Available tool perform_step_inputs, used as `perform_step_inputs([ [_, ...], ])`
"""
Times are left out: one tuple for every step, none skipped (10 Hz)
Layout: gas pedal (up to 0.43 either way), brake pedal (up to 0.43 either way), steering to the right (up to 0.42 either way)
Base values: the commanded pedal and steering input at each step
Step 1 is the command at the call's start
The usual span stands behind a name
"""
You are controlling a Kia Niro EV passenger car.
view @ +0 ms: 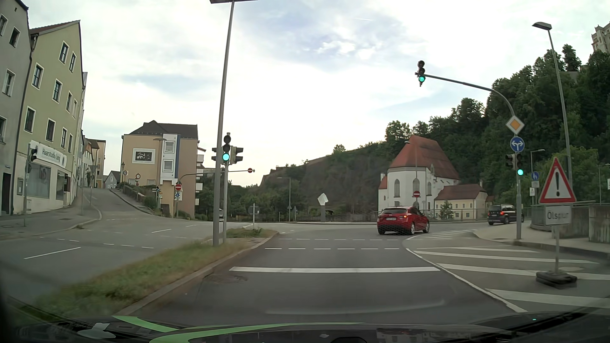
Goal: Follow the waypoints while adhering to traffic rules and regulations
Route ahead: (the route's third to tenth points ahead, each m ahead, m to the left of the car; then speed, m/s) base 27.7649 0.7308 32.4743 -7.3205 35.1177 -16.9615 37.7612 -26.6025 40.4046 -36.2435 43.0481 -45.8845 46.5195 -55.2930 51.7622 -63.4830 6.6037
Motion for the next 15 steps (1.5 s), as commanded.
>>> perform_step_inputs([
  [0.059,0.000,0.000],
  [0.059,0.000,0.000],
  [0.059,0.000,0.001],
  [0.059,0.000,0.004],
  [0.059,0.000,0.008],
  [0.059,0.000,0.013],
  [0.059,0.000,0.020],
  [0.059,0.000,0.027],
  [0.059,0.000,0.034],
  [0.059,0.000,0.040],
  [0.067,0.000,0.048],
  [0.067,0.000,0.060],
  [0.067,0.000,0.076],
  [0.067,0.000,0.093],
  [0.067,0.000,0.107],
])
